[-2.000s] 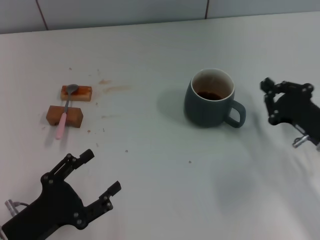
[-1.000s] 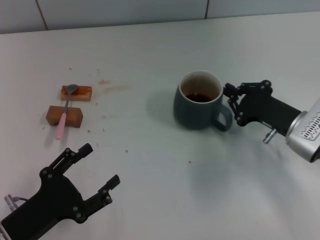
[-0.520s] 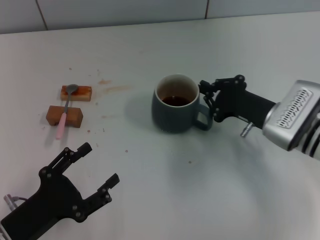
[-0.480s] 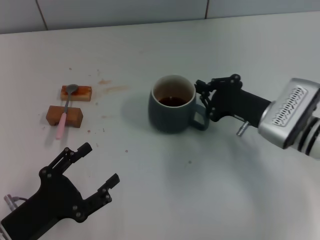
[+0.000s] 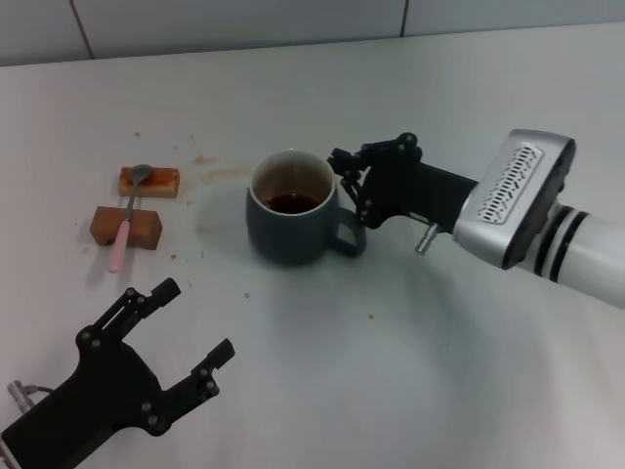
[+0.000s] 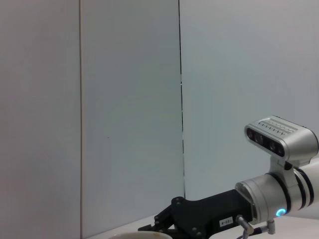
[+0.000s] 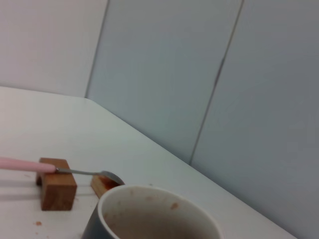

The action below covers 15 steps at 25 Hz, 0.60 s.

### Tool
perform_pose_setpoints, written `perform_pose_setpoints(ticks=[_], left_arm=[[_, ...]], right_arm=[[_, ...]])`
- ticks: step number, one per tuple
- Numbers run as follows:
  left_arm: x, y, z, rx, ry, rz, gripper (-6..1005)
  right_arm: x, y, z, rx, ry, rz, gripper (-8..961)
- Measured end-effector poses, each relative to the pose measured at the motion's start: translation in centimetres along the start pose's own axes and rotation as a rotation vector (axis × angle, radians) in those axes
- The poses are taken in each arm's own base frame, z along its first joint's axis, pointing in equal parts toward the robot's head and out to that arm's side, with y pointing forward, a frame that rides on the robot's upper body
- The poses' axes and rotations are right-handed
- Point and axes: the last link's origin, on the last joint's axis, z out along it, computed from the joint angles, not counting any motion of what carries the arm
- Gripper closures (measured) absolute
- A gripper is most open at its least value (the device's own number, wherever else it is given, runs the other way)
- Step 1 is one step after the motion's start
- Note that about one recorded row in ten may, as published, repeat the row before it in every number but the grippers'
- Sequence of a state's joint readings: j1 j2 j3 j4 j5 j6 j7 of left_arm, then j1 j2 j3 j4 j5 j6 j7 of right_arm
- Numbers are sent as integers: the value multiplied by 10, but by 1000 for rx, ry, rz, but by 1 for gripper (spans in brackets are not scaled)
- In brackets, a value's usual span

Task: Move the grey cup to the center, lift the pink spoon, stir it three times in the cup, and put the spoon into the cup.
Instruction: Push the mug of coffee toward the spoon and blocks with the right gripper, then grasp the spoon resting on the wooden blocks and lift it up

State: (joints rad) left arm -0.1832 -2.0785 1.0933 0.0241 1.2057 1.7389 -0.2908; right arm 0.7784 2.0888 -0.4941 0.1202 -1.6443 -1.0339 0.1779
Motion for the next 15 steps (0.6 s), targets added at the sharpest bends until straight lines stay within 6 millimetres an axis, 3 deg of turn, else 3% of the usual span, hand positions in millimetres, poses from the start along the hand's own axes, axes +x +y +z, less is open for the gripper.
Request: perform_pose_setpoints(ticks=[8, 11, 13, 14, 15], left_arm=[[0, 1, -1, 2, 1, 0, 171], [0, 0, -1, 6, 3, 1, 171], [1, -1, -1, 13, 5, 1, 171], [1, -1, -1, 17, 6, 2, 171], [1, -1, -1, 17, 6, 2, 171]], right_arm=[[2, 0, -4, 28, -6, 27, 898], [8, -10, -19, 128, -39, 77, 898], [10, -18, -36, 209, -89, 123, 898], [13, -23, -58, 275, -155, 171, 898], [13, -23, -58, 275, -155, 171, 897]])
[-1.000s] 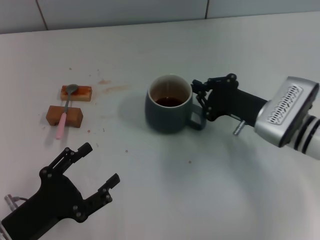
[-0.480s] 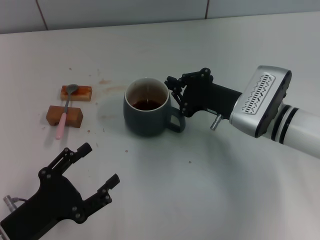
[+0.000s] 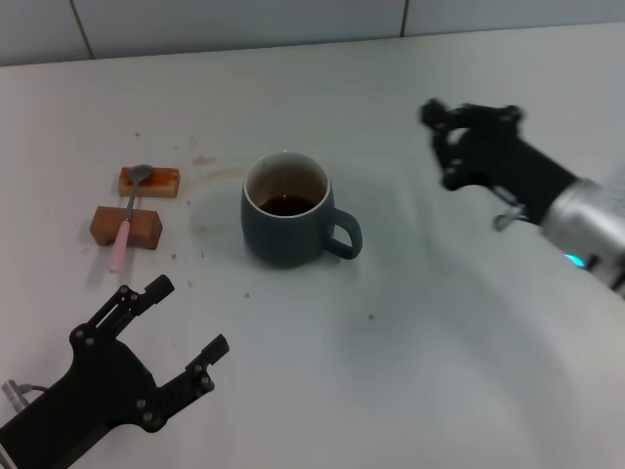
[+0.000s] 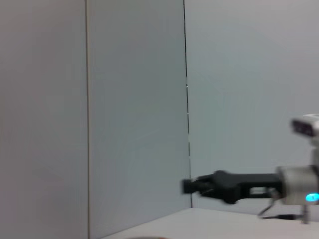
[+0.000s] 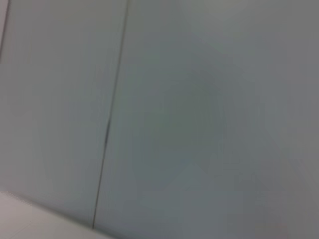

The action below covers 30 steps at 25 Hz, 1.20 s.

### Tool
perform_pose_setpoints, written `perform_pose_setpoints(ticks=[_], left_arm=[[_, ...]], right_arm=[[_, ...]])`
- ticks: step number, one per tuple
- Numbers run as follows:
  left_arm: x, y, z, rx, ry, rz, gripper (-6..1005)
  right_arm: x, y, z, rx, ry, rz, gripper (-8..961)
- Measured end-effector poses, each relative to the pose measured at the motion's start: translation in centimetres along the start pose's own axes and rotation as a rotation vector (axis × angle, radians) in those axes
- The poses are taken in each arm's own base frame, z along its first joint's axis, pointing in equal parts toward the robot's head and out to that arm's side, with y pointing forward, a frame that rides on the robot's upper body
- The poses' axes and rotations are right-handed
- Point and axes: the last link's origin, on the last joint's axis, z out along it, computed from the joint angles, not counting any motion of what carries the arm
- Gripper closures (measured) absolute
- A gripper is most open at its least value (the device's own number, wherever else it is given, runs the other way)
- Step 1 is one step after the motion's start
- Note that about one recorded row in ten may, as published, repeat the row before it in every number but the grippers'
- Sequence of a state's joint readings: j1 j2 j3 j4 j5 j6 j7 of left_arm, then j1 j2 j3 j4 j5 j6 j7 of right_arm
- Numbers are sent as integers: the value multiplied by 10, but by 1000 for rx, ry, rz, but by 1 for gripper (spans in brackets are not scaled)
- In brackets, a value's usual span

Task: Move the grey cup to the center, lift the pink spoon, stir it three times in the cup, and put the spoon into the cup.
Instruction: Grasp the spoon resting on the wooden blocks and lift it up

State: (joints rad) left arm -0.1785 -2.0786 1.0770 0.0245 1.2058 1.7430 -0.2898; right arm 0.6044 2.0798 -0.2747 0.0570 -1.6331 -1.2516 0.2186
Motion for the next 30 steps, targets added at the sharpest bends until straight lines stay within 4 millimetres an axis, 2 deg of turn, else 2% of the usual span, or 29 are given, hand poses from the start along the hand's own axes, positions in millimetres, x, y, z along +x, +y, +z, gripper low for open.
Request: perform_pose_setpoints(ticks=[3, 4, 5, 8, 9, 10, 14, 24, 28, 30], left_arm=[[1, -2, 0, 11, 4, 3, 171], [1, -2, 0, 14, 5, 3, 171], [1, -2, 0, 14, 5, 3, 171], [1, -3, 1, 14, 5, 4, 171], [1, -3, 1, 14, 5, 4, 171], [1, -3, 1, 14, 5, 4, 171], [0, -4, 2, 19, 1, 6, 171], [0, -6, 1, 23, -1, 10, 171], [0, -6, 1, 23, -2, 9, 171], [0, -6, 1, 23, -3, 9, 171]], right_arm=[[-2, -3, -33, 9, -78, 58, 897], [-2, 1, -53, -19, -111, 80, 897], [-2, 1, -53, -19, -111, 80, 897], [-1, 11, -80, -107, -126, 87, 898], [0, 17, -95, -186, -116, 116, 898], [0, 17, -95, -186, -116, 116, 898], [1, 32, -124, -388, -54, 169, 899], [18, 47, -136, -550, 118, 186, 827], [20, 46, -137, -534, 126, 183, 799], [21, 45, -137, -518, 120, 176, 720]])
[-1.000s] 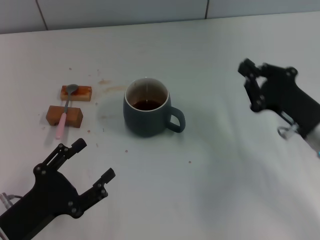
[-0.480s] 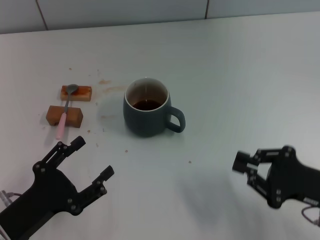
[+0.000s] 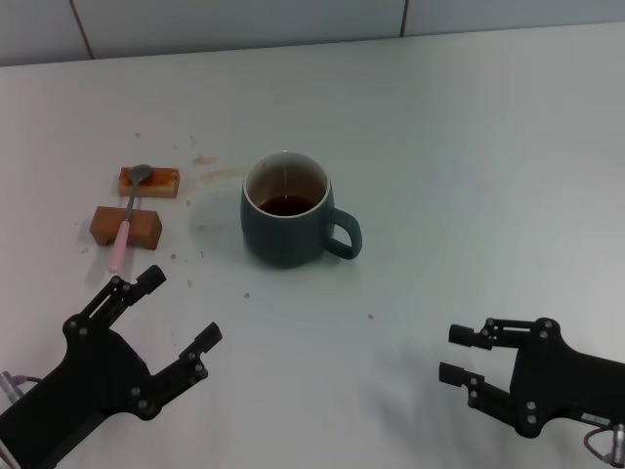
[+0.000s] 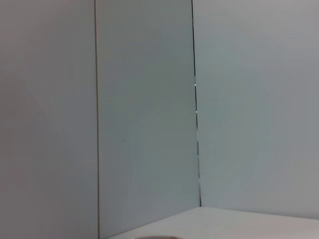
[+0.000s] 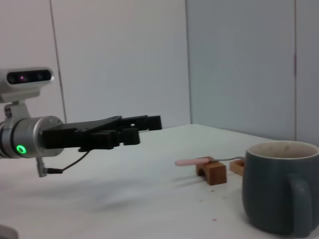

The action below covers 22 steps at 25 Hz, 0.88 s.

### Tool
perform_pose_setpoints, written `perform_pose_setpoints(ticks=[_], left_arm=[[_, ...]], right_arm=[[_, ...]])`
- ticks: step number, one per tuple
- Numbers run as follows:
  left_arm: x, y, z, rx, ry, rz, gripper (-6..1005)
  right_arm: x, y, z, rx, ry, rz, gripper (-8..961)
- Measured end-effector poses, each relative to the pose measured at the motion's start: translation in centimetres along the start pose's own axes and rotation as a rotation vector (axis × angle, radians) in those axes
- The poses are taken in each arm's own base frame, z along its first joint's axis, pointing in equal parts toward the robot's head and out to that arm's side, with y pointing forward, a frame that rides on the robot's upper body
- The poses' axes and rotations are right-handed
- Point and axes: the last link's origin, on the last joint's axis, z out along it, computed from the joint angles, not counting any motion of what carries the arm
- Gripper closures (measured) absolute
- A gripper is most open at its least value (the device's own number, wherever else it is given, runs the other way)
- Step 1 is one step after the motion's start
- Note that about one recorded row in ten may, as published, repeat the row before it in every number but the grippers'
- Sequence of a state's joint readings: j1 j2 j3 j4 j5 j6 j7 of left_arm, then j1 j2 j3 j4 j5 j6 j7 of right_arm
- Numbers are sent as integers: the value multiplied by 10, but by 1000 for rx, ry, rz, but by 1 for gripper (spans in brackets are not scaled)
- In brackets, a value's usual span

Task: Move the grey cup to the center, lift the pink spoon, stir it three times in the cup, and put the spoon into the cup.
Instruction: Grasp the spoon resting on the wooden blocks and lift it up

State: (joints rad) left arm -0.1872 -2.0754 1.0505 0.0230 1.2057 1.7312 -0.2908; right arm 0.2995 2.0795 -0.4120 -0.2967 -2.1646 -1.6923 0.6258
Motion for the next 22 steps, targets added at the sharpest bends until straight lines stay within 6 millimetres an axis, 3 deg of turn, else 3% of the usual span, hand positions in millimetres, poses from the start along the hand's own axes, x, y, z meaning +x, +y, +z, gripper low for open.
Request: perform_pose_setpoints(ticks=[9, 22], left_arm=[[0, 0, 0, 1, -1, -2, 170], [0, 1, 1, 1, 2, -3, 170]], right_arm=[[1, -2, 1, 0, 13, -13, 358], [5, -2, 3, -11, 47, -8, 314]])
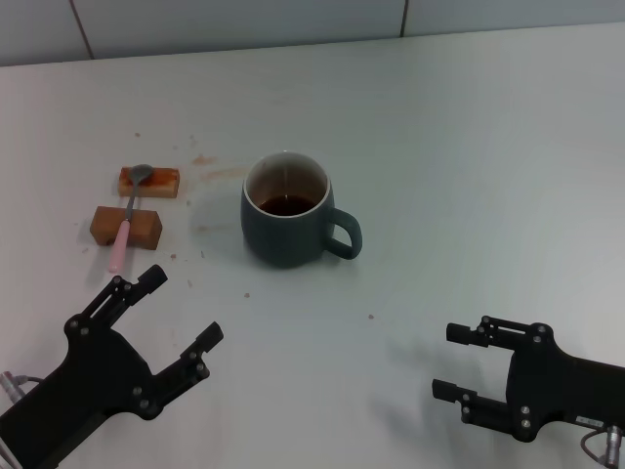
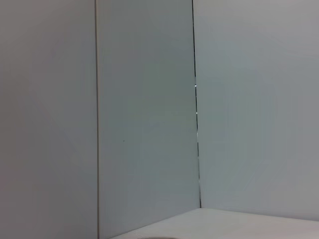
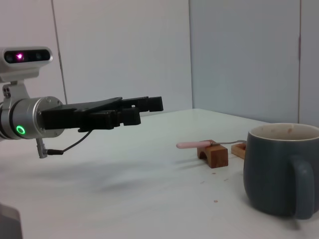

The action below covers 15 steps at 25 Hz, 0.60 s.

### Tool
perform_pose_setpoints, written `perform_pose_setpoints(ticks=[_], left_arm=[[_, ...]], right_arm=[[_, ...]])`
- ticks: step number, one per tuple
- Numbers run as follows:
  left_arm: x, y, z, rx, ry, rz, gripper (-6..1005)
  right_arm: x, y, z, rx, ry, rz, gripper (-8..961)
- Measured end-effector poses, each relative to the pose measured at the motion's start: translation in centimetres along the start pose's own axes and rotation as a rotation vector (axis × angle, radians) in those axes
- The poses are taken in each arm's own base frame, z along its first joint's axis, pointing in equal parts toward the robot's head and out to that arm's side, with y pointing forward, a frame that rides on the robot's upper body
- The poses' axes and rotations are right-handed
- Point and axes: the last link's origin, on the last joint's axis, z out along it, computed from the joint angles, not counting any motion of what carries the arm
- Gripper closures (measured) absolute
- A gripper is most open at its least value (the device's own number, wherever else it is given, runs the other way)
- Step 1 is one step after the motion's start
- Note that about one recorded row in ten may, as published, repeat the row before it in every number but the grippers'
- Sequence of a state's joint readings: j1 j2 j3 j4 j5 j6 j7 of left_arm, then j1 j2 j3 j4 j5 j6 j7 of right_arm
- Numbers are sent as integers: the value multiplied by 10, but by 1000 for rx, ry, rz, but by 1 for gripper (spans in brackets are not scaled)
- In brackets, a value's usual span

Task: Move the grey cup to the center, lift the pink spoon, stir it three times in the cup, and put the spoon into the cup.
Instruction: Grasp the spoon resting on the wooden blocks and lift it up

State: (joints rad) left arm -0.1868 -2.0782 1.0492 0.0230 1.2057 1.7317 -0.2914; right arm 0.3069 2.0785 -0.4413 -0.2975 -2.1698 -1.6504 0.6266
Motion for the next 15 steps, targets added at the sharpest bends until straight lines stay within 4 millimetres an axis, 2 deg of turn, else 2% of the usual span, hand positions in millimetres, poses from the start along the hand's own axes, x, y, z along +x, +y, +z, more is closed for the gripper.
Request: perform_pose_setpoints(ticks=[15], left_arm=[[0, 0, 0, 0, -1, -1, 171]], right_arm=[[1, 0, 1, 1, 3, 3, 314]])
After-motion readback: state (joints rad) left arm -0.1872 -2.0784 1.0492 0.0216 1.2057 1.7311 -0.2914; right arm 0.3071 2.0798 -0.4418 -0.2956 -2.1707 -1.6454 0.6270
